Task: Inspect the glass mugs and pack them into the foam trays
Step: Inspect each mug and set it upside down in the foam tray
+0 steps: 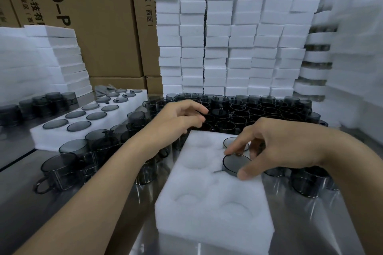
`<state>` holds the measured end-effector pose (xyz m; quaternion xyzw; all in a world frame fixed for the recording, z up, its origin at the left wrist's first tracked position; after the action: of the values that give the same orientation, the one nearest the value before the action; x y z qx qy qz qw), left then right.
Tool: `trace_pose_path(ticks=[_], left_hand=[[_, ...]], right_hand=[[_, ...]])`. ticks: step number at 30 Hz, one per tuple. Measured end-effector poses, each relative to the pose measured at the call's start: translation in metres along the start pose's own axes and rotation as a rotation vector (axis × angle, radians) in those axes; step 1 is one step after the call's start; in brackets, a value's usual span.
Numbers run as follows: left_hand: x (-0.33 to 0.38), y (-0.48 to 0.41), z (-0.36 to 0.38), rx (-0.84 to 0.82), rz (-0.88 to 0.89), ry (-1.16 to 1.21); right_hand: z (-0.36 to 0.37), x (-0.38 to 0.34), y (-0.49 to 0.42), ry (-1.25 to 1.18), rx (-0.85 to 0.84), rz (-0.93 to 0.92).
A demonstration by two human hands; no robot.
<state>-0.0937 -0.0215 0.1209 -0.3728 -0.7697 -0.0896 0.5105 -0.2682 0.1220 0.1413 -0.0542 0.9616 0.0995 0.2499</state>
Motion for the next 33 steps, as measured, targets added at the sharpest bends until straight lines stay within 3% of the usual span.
trace_pose_path(ticks=[6,9,14,20,28,33], left_hand=[[-0.014,-0.003,-0.034,0.363,-0.043,0.094],[-0.026,-0.007,-0.041,0.441,-0.054,0.003],[-0.040,-0.016,-0.039,0.459,-0.062,-0.262],[-0.038,-0.047,-0.037,0.430,-0.217,-0.442],[-0.020,-0.078,-0.014,0.399,-0.248,-0.793],[-0.023,-0.082,-0.010,0.428,-0.272,-0.865]], right_hand=[[-0.002,0.004,-0.001,-0.047,0.056,0.012],[0.001,0.003,-0.003,-0.034,0.028,0.014],[-0.002,0.005,-0.008,-0.110,0.116,-0.029],[0.007,0.008,-0.014,-0.076,0.067,-0.027],[0.008,0.010,-0.017,-0.080,0.079,-0.045],[0.010,0.013,-0.021,-0.081,0.083,-0.039]])
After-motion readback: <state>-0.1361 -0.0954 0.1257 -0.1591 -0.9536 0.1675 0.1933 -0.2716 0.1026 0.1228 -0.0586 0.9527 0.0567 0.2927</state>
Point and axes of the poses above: each hand's wrist, its own y-axis away from the middle knuckle, its own z-axis out of the palm, x = y × z, the point moved 5 cm from there along -y, towards the middle knuckle, and after that the axes turned 5 degrees about -x, right-handed, at the moved point
